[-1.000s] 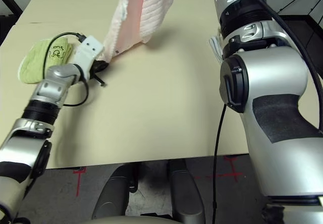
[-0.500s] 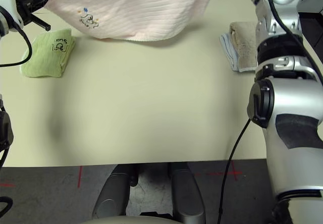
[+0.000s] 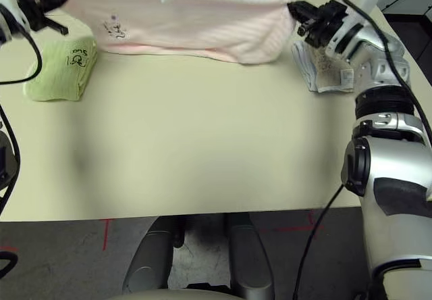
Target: Fold the towel and set it aside.
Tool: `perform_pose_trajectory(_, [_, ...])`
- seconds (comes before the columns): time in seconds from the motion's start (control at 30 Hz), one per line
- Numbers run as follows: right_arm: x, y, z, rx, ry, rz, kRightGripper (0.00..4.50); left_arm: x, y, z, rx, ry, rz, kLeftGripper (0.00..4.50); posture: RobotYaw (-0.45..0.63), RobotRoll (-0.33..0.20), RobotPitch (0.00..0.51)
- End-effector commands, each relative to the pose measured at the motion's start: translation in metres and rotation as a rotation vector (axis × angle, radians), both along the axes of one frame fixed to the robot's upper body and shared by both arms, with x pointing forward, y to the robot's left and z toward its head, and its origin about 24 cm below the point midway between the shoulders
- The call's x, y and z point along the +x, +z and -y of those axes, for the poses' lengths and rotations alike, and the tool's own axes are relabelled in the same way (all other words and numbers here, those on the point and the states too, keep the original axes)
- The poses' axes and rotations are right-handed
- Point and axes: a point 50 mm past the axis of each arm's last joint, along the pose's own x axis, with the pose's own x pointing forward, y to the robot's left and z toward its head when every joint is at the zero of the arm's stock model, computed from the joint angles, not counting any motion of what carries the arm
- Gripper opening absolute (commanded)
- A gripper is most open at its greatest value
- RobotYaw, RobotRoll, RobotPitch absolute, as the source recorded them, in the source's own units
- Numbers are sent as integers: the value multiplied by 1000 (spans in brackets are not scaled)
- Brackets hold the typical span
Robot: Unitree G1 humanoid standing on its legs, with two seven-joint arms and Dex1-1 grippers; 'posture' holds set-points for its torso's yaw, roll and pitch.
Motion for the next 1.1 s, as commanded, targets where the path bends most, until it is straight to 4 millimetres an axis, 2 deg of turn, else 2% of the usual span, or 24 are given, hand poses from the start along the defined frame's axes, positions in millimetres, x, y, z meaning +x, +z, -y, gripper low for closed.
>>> perform_pose_trajectory(0.03, [-9,-1,18,-67,0,-87,0,-13,-5,-17,-13,-10,-109,27,51,0,258])
perform_pose_trajectory(0.27, [-14,6,21,-109,87,-233,0,-25,-4,-16,-47,-152,-277,27,62,0,255])
perform_pose_trajectory(0.4, [-14,3,22,-218,87,-293,0,-26,-7,-18,-39,-167,-328,27,67,0,256])
perform_pose_trajectory(0.57, [-17,1,12,-334,239,-378,0,-31,-15,-17,-6,-263,-461,27,76,0,263])
perform_pose_trajectory(0.67, [-18,-3,11,-365,266,-413,0,-35,-21,-17,23,-319,-529,27,78,0,265])
perform_pose_trajectory(0.87, [-19,-1,11,-379,271,-401,0,-32,-16,-9,20,-368,-532,27,74,0,266])
perform_pose_trajectory(0.93, [3,8,4,-484,0,-137,0,-16,-6,-5,79,-242,-347,27,68,0,268])
perform_pose_trajectory(1.0, [17,30,1,-503,-329,150,0,0,9,-1,120,-78,-120,27,66,0,269])
perform_pose_trajectory(1.03, [18,47,0,-453,-451,283,0,6,20,0,127,38,17,27,68,0,267])
perform_pose_trajectory(1.1, [13,75,-4,-328,-548,487,0,10,49,0,53,246,300,27,68,0,269])
